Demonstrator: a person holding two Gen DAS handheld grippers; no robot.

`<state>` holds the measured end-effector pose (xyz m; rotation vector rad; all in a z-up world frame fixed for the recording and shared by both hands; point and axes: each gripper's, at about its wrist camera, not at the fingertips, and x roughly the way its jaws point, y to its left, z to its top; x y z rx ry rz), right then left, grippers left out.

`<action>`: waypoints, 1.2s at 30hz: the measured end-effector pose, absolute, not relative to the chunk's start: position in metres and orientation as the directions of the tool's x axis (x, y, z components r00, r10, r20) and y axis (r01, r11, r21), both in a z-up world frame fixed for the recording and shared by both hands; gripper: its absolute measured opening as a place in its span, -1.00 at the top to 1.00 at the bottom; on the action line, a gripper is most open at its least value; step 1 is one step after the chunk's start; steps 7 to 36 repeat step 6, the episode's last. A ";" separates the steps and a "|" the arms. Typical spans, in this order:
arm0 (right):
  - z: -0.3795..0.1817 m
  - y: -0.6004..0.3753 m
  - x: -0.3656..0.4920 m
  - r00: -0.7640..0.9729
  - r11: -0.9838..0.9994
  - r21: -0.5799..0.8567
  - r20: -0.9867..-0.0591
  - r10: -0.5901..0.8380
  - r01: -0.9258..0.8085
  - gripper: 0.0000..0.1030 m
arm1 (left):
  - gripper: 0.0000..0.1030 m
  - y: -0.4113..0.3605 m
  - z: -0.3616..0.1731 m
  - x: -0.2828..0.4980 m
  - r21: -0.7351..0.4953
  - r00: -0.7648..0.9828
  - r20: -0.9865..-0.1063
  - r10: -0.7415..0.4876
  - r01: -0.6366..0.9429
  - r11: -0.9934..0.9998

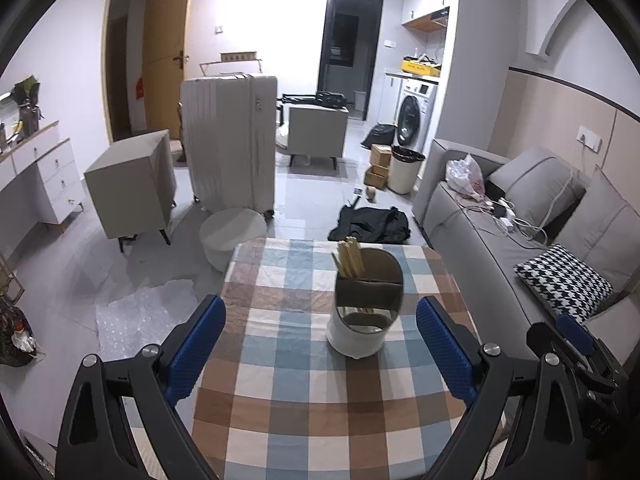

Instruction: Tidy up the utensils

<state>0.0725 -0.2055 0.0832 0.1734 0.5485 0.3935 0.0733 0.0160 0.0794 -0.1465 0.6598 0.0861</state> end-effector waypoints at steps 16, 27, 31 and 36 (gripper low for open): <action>0.075 -0.202 0.074 0.775 0.912 0.260 -0.483 0.407 -0.317 -1.00 | -0.81 0.018 0.078 0.075 -0.122 0.795 -0.606 0.023 -0.122 0.985; 0.075 -0.202 0.074 0.775 0.912 0.260 -0.483 0.407 -0.317 -1.00 | -0.81 0.018 0.078 0.075 -0.122 0.795 -0.606 0.023 -0.122 0.985; 0.075 -0.202 0.074 0.775 0.912 0.260 -0.483 0.407 -0.317 -1.00 | -0.81 0.018 0.078 0.075 -0.122 0.795 -0.606 0.023 -0.122 0.985; 0.075 -0.202 0.074 0.775 0.912 0.260 -0.483 0.407 -0.317 -1.00 | -0.81 0.018 0.078 0.075 -0.122 0.795 -0.606 0.023 -0.122 0.985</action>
